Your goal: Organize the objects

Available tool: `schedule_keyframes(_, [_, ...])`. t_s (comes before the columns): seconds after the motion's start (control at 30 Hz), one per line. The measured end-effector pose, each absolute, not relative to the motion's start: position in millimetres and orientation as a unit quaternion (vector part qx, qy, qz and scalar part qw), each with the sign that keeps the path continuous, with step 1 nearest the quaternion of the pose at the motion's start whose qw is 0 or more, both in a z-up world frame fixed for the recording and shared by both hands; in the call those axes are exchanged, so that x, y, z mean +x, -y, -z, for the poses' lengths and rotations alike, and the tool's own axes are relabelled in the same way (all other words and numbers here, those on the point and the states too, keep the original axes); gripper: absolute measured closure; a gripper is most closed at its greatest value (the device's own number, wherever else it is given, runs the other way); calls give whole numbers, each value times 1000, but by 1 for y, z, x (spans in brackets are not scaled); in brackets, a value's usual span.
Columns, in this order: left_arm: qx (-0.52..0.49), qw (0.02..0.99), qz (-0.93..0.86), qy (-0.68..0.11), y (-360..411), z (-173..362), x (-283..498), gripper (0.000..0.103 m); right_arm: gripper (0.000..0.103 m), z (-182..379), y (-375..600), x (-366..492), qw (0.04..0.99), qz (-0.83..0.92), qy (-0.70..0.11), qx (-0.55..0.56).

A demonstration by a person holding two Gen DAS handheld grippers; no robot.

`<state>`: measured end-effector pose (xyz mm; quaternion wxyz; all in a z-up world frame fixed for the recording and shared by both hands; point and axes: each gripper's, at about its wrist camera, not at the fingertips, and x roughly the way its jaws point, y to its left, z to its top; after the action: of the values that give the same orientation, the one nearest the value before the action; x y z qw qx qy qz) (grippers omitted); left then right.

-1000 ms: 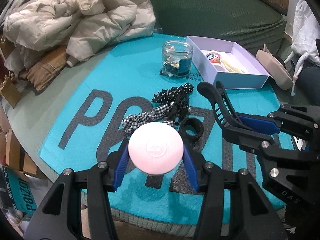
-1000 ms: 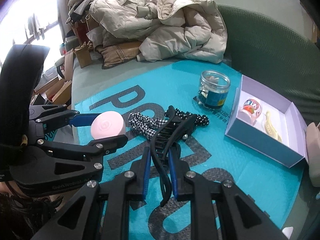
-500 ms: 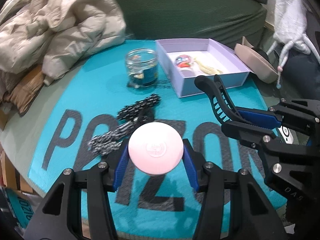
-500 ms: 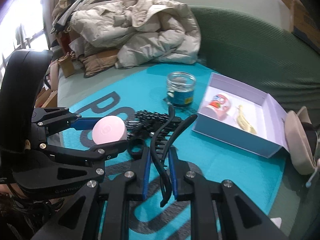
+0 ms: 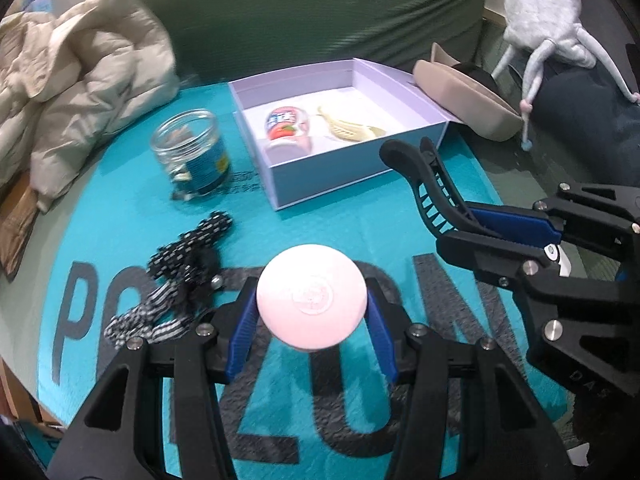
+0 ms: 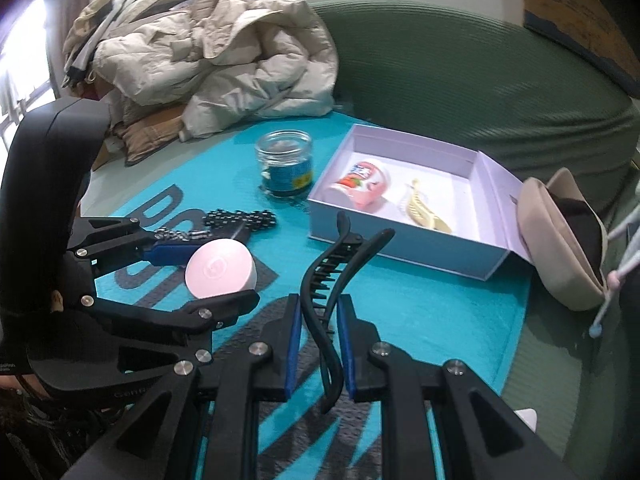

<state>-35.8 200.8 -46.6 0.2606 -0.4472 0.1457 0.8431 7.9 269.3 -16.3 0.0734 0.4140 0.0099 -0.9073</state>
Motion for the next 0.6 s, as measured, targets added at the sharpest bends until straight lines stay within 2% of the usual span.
schedule_keyframes(0.6, [-464,292,-822,-154,-264,61,-78,54,86,30,-326,-25,39,903,9,427])
